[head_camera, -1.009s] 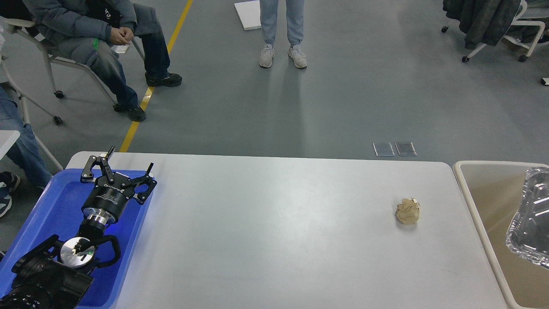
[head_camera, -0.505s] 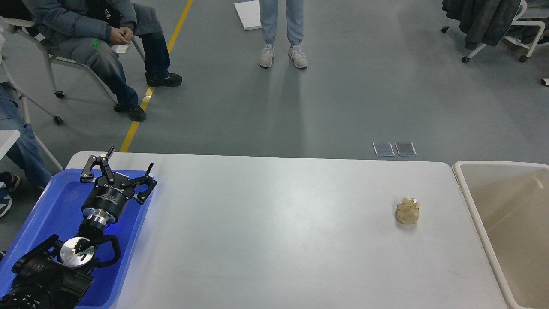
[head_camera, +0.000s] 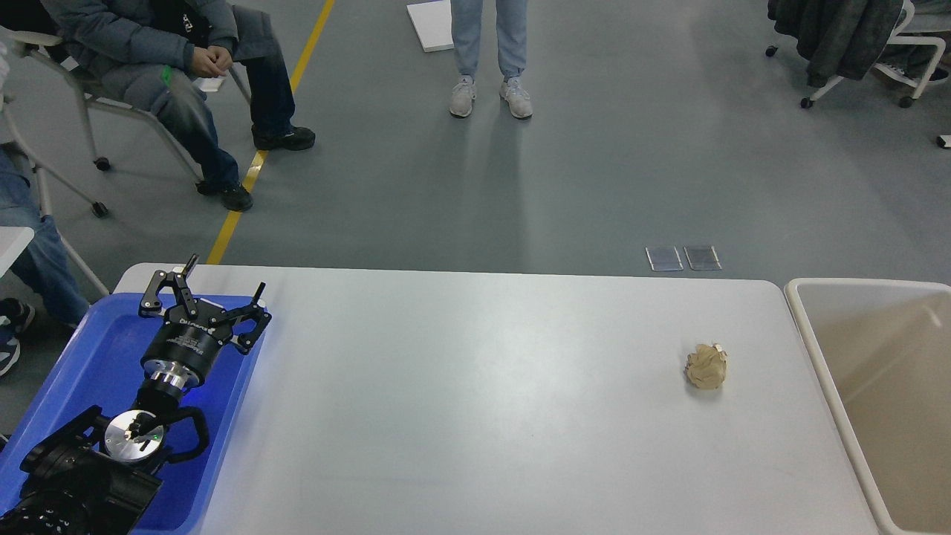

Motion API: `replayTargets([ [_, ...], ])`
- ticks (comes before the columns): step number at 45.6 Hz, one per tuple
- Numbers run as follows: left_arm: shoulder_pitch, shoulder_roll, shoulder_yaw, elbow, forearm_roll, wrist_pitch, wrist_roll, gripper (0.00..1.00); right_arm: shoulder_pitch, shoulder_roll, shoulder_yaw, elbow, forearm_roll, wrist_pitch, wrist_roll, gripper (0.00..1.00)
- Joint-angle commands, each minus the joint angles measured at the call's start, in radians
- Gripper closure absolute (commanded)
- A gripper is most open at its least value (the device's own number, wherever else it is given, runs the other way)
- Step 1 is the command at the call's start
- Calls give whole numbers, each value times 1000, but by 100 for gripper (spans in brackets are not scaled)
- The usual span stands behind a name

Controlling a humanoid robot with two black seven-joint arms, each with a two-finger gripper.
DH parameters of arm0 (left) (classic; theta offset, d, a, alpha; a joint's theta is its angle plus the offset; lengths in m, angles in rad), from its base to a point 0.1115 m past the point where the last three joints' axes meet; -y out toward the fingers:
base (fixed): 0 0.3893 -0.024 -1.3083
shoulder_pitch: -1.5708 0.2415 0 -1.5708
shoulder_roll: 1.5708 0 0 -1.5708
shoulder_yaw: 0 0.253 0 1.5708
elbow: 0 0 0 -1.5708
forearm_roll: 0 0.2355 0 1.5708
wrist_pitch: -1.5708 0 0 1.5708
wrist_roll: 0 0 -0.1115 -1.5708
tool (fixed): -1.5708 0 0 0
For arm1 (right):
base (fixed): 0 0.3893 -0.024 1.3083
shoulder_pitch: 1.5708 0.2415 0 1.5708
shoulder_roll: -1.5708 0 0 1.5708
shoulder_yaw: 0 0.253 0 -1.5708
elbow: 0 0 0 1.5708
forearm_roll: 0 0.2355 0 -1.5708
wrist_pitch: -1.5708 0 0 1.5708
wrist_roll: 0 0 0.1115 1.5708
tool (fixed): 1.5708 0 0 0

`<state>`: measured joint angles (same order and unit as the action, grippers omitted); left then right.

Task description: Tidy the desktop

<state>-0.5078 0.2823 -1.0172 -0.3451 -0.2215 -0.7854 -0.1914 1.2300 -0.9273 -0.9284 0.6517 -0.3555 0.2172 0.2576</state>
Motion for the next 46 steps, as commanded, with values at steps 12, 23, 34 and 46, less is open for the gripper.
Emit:
replayTargets([
  [12,0,0,0,0,1,0,3,0,525,-117,-133,190,-146,248,-1,0],
  [23,0,0,0,0,1,0,3,0,893,-7,-315,310,-191,364,-1,0],
  [34,0,0,0,0,1,0,1,0,1125,162,-424,460,-191,418,0,0],
  [46,0,0,-1,0,1,0,1,0,1194,318,-477,592,-192,442,0,0],
])
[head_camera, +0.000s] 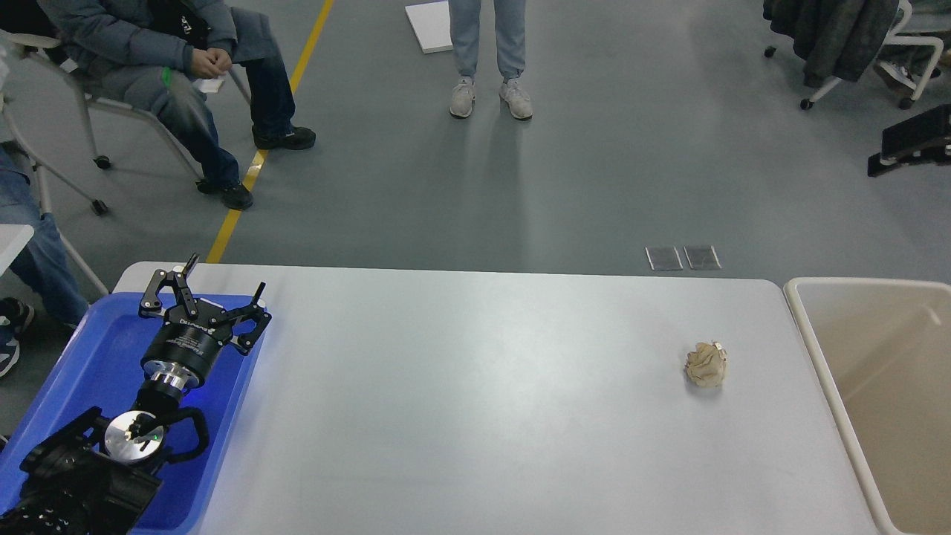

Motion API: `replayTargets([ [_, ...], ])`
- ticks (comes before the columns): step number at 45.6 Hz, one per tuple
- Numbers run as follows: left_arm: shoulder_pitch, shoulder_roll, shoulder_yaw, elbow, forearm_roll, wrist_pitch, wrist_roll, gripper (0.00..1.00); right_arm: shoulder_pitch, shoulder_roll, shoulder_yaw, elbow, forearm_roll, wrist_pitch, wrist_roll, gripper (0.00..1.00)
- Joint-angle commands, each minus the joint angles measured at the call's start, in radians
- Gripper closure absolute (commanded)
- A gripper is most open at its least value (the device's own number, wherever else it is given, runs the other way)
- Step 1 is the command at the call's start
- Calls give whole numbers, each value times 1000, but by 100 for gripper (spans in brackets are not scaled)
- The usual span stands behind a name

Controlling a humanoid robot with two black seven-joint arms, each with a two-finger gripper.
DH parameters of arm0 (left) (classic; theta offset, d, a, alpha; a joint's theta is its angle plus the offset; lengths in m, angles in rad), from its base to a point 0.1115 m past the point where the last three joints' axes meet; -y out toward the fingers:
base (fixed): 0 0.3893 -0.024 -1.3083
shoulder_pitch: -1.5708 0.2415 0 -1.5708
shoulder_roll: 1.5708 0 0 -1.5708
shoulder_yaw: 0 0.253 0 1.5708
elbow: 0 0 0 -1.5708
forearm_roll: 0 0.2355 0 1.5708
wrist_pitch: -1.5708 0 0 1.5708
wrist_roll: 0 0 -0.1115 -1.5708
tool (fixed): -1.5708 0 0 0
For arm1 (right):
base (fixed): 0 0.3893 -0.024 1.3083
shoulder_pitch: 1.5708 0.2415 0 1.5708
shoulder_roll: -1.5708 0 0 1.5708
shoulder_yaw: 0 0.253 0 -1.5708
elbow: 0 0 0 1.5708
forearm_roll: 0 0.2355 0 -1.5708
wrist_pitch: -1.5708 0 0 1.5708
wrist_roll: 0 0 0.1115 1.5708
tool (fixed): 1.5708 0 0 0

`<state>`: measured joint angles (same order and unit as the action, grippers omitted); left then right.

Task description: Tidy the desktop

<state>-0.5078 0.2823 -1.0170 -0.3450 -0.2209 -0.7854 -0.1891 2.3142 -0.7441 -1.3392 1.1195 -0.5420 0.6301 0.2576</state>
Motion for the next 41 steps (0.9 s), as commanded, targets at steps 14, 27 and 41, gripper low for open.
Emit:
replayTargets([
  [14,0,0,0,0,0,0,-1,0,139,204,-81,290,-6,100,0,0],
  [27,0,0,0,0,0,0,-1,0,133,210,-77,329,4,111,-1,0],
  [41,0,0,0,0,0,0,-1,0,182,201,-147,326,10,155,-1,0],
])
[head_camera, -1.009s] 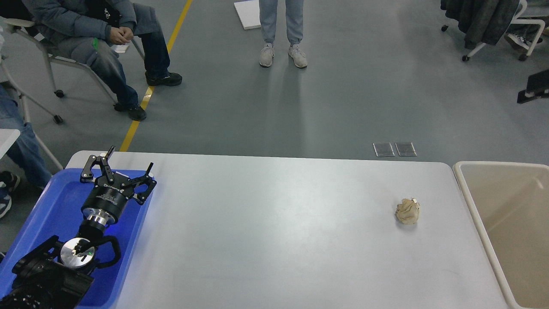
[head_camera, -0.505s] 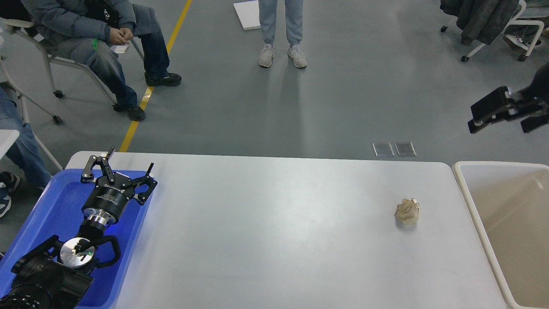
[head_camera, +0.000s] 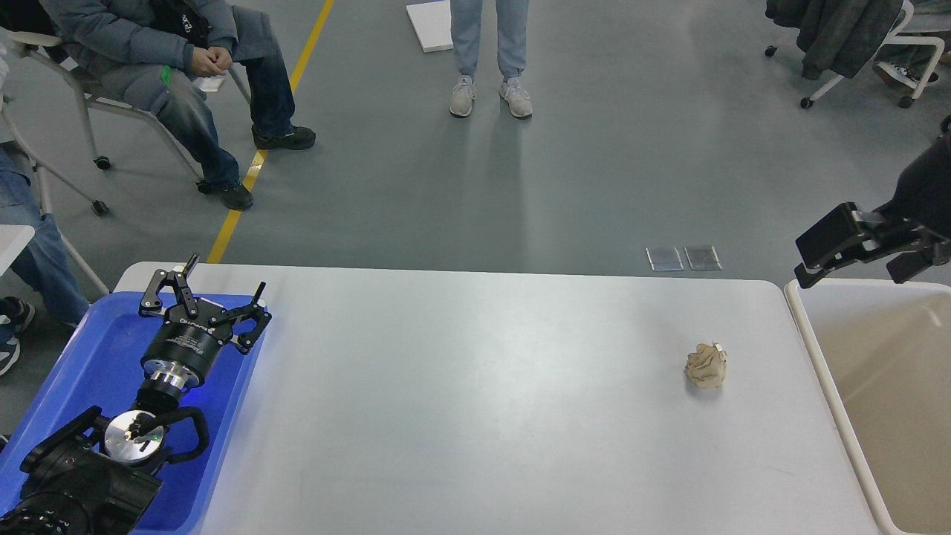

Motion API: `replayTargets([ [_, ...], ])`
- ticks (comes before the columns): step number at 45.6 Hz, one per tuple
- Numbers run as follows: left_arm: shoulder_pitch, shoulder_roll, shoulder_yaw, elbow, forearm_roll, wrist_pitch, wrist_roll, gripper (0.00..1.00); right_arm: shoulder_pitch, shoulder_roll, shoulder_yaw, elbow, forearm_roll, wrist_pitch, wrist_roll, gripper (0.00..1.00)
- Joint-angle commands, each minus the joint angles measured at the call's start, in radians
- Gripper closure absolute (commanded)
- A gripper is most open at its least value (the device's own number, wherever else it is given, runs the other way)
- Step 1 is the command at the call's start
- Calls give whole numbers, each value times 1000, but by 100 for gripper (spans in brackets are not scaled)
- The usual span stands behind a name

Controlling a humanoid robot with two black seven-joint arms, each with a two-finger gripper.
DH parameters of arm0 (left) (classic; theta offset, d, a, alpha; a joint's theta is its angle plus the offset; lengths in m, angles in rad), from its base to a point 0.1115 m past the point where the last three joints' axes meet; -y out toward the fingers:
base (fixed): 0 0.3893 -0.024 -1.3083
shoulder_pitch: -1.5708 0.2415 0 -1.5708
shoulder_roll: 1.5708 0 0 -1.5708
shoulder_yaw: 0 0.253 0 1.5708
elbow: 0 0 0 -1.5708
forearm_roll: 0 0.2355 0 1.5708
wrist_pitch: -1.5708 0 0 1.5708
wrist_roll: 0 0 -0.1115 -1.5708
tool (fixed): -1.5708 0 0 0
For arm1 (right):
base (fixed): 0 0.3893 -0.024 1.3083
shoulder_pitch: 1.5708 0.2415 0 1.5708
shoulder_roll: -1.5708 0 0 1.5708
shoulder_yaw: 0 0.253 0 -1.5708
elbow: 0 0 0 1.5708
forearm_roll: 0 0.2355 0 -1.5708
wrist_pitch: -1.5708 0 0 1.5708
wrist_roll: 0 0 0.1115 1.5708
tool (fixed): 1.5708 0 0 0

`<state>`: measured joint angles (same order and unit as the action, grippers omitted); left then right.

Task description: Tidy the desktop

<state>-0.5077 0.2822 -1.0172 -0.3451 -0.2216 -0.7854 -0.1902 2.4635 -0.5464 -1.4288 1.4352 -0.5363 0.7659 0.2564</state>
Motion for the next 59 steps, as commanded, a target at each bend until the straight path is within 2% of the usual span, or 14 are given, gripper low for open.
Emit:
replayTargets([
  [1,0,0,0,0,1,0,0,0,32,6,-71,10,4,20,0,0],
  [10,0,0,0,0,1,0,0,0,38,26,-130,10,6,20,1,0],
  [24,0,0,-1,0,-1,0,0,0,25,-15,-116,8,15,20,1,0],
  [59,0,0,-1,0,-1,0,0,0,12,-86,-2,8,13,20,0,0],
])
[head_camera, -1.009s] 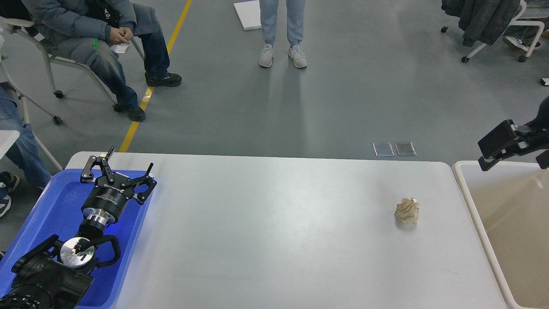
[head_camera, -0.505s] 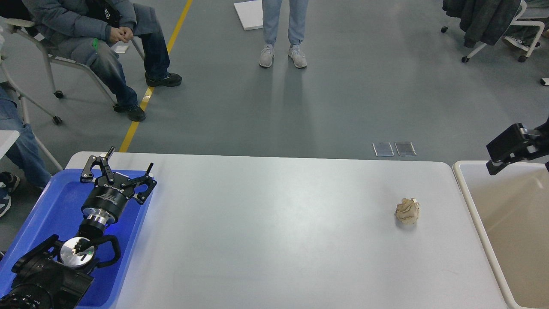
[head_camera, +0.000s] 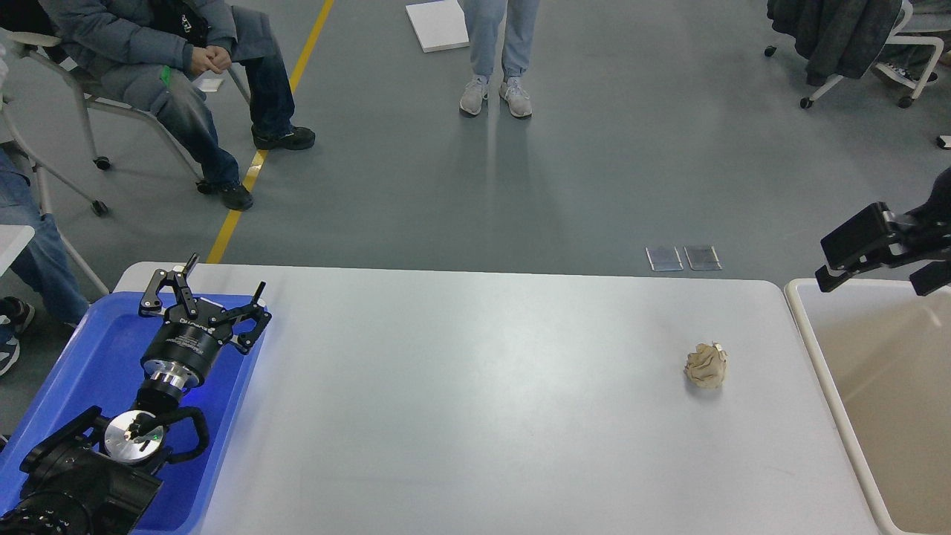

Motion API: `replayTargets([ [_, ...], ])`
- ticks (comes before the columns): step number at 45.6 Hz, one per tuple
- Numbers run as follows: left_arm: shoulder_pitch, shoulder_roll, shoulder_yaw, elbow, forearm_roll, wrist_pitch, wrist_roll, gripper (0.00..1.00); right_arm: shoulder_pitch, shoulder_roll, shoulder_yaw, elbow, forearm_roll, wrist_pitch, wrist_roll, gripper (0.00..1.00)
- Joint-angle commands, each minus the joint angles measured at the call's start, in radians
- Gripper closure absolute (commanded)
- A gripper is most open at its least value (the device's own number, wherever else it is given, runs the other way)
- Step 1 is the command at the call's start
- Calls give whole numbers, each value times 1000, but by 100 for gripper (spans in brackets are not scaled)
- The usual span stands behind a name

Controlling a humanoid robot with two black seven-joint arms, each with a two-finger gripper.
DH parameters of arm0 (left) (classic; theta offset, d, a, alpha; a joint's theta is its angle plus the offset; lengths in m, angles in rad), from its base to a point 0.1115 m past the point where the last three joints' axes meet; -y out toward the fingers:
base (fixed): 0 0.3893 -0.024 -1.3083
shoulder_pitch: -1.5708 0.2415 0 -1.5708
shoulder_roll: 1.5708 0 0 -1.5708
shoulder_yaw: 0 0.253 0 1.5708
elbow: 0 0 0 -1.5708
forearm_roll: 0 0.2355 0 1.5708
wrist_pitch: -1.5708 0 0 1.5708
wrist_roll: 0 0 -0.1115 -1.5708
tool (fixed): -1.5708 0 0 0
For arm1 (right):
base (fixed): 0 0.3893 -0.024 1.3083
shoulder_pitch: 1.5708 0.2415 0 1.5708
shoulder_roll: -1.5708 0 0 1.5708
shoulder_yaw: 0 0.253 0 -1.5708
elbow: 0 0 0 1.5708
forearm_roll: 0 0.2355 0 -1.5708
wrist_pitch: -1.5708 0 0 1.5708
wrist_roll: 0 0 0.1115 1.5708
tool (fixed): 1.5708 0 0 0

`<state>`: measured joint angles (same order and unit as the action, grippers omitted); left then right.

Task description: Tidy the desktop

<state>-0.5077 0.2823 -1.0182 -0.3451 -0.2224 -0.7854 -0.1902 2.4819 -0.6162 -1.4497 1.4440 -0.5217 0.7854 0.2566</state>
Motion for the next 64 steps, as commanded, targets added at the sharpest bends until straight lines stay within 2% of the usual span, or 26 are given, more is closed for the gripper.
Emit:
replayTargets([
  [1,0,0,1,0,0,0,0,0,-8,-17,19,-1,-1,0,0,0],
  [64,0,0,0,0,0,0,0,0,-24,-5,-34,27,-20,0,0,0],
])
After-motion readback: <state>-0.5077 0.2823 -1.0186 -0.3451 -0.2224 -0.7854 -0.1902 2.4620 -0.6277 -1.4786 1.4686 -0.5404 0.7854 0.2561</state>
